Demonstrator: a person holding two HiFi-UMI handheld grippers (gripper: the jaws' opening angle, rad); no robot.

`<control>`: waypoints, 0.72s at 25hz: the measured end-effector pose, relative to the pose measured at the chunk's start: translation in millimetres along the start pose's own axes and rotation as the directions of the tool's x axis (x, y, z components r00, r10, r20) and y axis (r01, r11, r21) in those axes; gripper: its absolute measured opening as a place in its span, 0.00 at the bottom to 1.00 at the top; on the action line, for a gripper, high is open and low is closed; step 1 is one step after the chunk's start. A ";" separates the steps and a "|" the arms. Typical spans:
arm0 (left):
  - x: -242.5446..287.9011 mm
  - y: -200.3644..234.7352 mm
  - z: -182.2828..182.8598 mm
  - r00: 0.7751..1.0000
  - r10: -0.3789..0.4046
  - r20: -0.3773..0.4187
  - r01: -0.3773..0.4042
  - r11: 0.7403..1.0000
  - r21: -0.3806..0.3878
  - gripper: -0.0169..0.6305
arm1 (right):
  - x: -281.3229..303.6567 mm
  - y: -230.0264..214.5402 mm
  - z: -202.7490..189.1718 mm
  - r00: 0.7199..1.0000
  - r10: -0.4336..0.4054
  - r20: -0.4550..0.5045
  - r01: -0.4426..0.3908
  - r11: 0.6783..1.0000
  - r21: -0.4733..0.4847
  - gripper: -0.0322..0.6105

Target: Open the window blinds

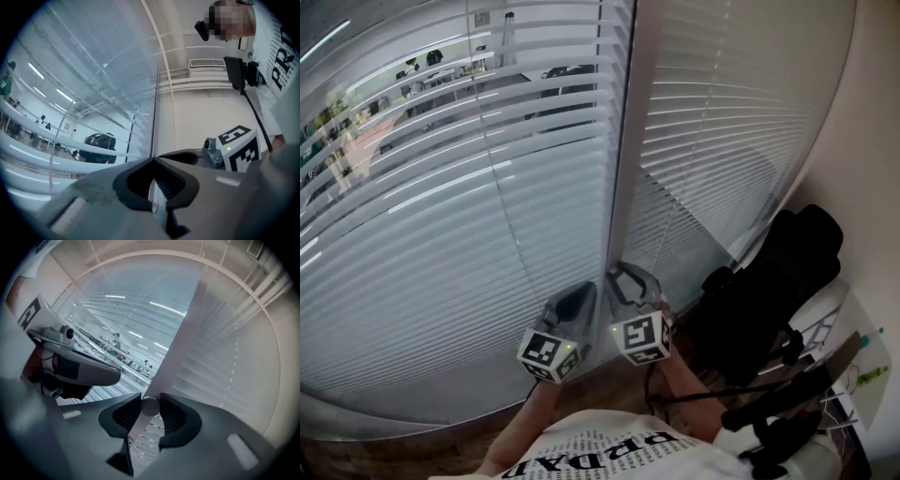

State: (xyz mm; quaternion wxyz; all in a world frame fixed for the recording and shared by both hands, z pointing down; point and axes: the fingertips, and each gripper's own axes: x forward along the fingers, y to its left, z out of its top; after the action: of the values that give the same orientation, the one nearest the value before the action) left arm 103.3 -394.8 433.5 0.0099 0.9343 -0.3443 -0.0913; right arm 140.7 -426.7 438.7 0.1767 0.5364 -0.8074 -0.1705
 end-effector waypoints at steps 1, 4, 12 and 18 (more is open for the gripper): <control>-0.5 -0.3 -2.8 1.000 -0.001 0.000 0.001 1.000 -0.001 0.01 | -0.3 0.8 -2.1 1.000 0.000 0.000 0.000 1.000 0.008 0.26; -1.2 -1.5 1.4 1.000 -0.003 -0.004 0.003 1.000 -0.002 0.01 | -2.1 -1.0 0.3 1.000 0.000 0.000 0.000 0.999 0.051 0.26; 0.3 -1.7 4.1 1.000 -0.006 -0.005 0.006 1.000 -0.001 0.01 | -2.5 -6.7 2.1 1.000 -0.001 0.013 -0.001 0.988 0.154 0.26; -0.4 -1.1 5.1 1.000 -0.008 -0.004 0.008 1.000 0.003 0.01 | -2.5 -8.3 2.4 1.000 -0.002 0.022 -0.002 0.975 0.221 0.26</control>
State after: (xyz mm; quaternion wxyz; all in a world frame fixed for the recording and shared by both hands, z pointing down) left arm 102.8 -393.4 428.4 0.0086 0.9359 -0.3407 -0.0888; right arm 147.2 -427.3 432.4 0.1070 0.5508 -0.8233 -0.0857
